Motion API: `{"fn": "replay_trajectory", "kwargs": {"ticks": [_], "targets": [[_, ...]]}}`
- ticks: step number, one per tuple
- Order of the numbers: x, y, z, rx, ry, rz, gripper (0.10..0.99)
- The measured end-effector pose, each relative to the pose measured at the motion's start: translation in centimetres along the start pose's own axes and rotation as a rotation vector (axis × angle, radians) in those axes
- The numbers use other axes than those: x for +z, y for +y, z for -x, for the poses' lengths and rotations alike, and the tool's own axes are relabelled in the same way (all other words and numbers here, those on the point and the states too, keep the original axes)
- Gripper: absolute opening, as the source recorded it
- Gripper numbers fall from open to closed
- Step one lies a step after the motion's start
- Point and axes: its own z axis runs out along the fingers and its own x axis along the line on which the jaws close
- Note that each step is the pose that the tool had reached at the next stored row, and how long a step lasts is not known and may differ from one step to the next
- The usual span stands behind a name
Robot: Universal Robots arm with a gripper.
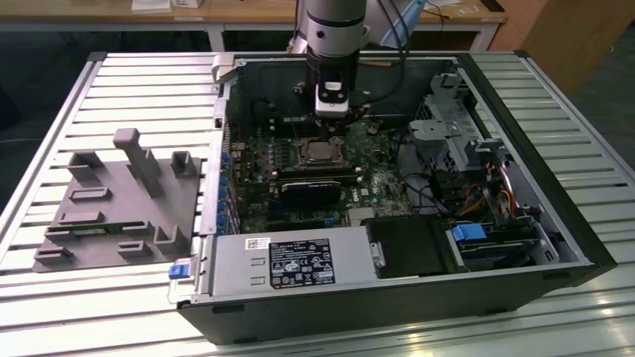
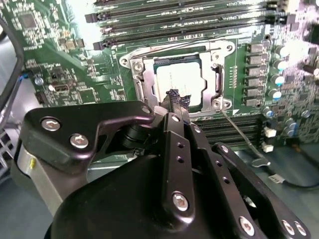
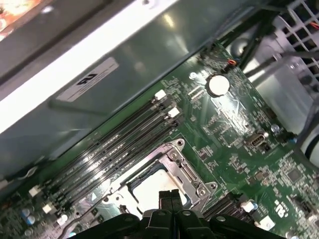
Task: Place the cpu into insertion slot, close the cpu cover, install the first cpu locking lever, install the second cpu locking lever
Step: 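Close the cpu cover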
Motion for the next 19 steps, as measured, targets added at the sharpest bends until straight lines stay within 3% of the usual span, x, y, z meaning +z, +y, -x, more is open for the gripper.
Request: {"fn": "replay_trajectory", "kwargs": {"ticks": [19], "targets": [[0.00,0.00,0.00,-0.224,0.0041,0.004,0.102]]}}
